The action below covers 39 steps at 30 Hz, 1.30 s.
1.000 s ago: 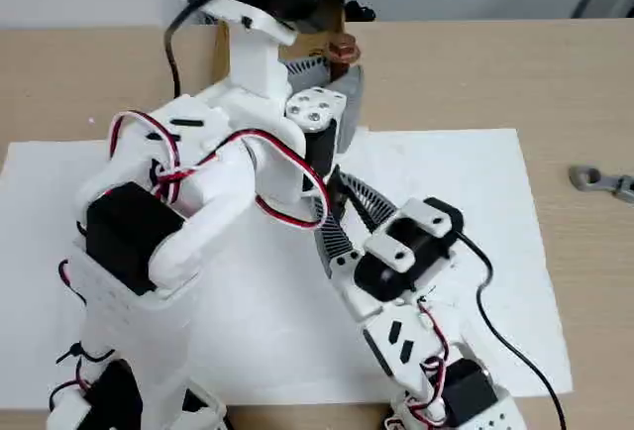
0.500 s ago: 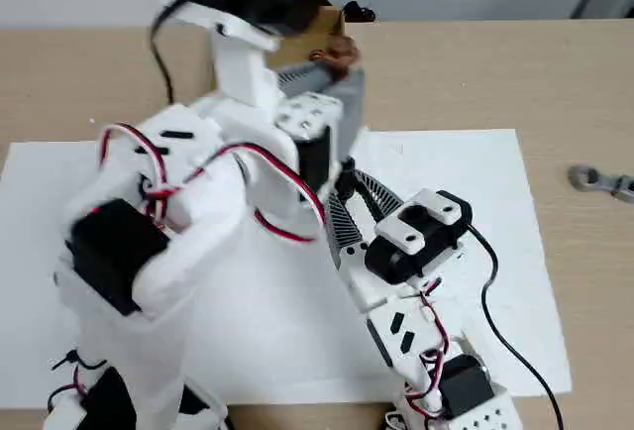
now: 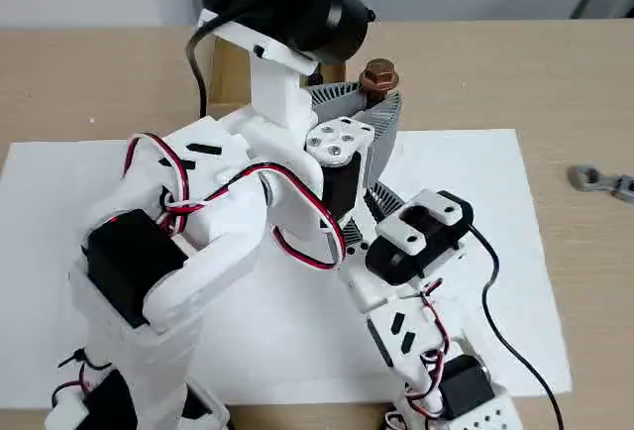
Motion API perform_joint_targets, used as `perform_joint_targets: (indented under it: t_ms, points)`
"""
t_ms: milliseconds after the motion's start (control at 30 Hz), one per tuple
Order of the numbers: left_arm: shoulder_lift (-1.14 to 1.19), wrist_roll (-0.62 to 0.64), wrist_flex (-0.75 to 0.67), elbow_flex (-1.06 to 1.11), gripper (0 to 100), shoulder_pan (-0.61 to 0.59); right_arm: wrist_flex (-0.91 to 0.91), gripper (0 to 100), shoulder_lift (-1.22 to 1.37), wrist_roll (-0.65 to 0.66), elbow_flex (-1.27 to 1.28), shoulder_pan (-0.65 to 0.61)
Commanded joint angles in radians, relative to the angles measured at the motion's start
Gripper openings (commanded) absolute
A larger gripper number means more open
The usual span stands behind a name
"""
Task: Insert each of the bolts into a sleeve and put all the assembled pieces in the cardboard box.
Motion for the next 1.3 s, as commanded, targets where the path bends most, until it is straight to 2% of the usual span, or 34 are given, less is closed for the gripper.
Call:
perform_joint_targets:
  t_ms: [0,200,700,933,1267]
  points:
    - [-0.029,0.011,-0.048,0.021,0,-0.012,-0.028,0.7,-0.012,-0.011,-0.008,0.004]
    - [-0.034,0.011,-0.055,0.042,0,-0.015,-0.024,0.7,-0.012,-0.083,-0.009,0.054]
    - [-0.023,0.011,-0.091,0.051,0,-0.015,-0.022,0.7,-0.012,-0.084,-0.011,0.068]
    - [-0.032,0.006,-0.164,0.182,0,-0.015,-0.021,0.6,-0.012,-0.084,-0.011,0.068]
    - [-0.032,0.003,-0.164,0.186,0,-0.040,-0.021,0.6,-0.012,-0.084,-0.012,0.068]
